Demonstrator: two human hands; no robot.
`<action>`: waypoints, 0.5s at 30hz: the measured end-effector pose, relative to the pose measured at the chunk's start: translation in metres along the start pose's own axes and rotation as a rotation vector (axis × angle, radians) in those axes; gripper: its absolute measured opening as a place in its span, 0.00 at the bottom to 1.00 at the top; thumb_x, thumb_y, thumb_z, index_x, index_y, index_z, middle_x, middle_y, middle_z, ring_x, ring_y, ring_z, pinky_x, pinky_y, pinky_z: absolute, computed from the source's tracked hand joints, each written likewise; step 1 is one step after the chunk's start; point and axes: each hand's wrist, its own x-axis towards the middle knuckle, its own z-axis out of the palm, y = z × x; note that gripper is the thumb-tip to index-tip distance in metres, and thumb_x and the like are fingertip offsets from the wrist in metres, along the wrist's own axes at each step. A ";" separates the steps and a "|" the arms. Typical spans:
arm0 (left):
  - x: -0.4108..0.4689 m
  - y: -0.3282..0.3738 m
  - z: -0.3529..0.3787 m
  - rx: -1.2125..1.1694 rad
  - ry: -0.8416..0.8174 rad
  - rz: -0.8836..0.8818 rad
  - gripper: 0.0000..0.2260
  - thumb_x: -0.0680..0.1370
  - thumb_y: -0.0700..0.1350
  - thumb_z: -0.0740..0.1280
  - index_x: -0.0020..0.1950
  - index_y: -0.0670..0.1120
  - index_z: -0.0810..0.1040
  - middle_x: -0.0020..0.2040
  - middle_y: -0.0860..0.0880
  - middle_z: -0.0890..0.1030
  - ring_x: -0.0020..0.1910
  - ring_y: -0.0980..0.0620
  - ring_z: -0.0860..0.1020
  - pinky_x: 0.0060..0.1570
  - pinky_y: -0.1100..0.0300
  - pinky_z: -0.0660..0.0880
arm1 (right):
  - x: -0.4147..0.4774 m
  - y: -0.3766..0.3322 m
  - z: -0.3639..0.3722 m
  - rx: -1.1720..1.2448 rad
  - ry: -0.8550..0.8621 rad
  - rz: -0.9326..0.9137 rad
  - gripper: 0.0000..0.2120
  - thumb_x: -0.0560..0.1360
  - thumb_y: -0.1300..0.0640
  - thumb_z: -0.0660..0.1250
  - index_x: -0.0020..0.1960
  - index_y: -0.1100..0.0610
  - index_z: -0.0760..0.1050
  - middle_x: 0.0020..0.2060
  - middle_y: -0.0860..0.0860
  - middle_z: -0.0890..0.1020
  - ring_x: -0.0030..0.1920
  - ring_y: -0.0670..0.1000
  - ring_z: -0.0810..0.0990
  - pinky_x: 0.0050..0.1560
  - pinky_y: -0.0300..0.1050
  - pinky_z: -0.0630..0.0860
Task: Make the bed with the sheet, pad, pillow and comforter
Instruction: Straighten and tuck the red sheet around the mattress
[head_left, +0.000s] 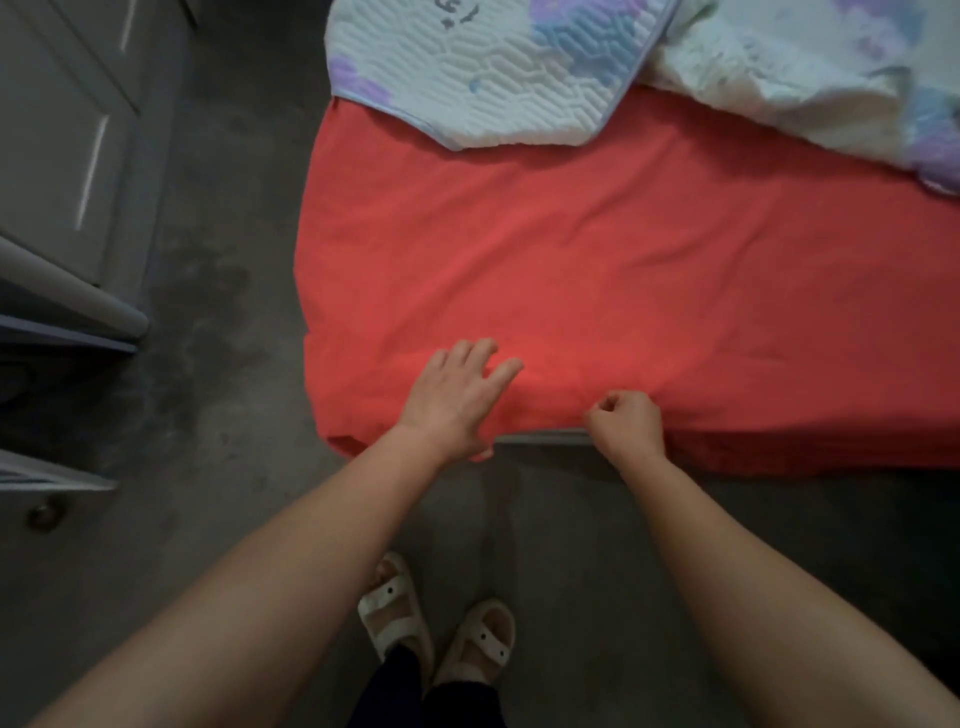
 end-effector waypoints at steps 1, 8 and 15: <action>0.006 0.008 0.003 0.053 -0.030 -0.006 0.41 0.66 0.55 0.75 0.74 0.55 0.57 0.71 0.46 0.61 0.65 0.44 0.65 0.61 0.52 0.65 | -0.001 0.009 -0.003 0.041 0.012 0.015 0.08 0.68 0.61 0.64 0.30 0.56 0.75 0.31 0.54 0.79 0.39 0.56 0.79 0.40 0.40 0.69; 0.043 0.001 -0.002 -0.007 0.010 -0.159 0.13 0.77 0.41 0.61 0.62 0.45 0.69 0.58 0.40 0.77 0.55 0.37 0.76 0.46 0.47 0.72 | 0.019 0.059 -0.015 0.411 -0.069 0.214 0.09 0.68 0.60 0.65 0.29 0.57 0.74 0.30 0.58 0.79 0.34 0.59 0.79 0.36 0.52 0.74; 0.066 -0.008 -0.013 -0.137 -0.057 -0.283 0.14 0.76 0.41 0.63 0.60 0.41 0.67 0.58 0.32 0.75 0.56 0.32 0.75 0.51 0.47 0.71 | 0.030 0.056 -0.002 0.789 -0.332 0.392 0.06 0.76 0.66 0.60 0.52 0.61 0.72 0.36 0.56 0.78 0.32 0.52 0.76 0.33 0.42 0.74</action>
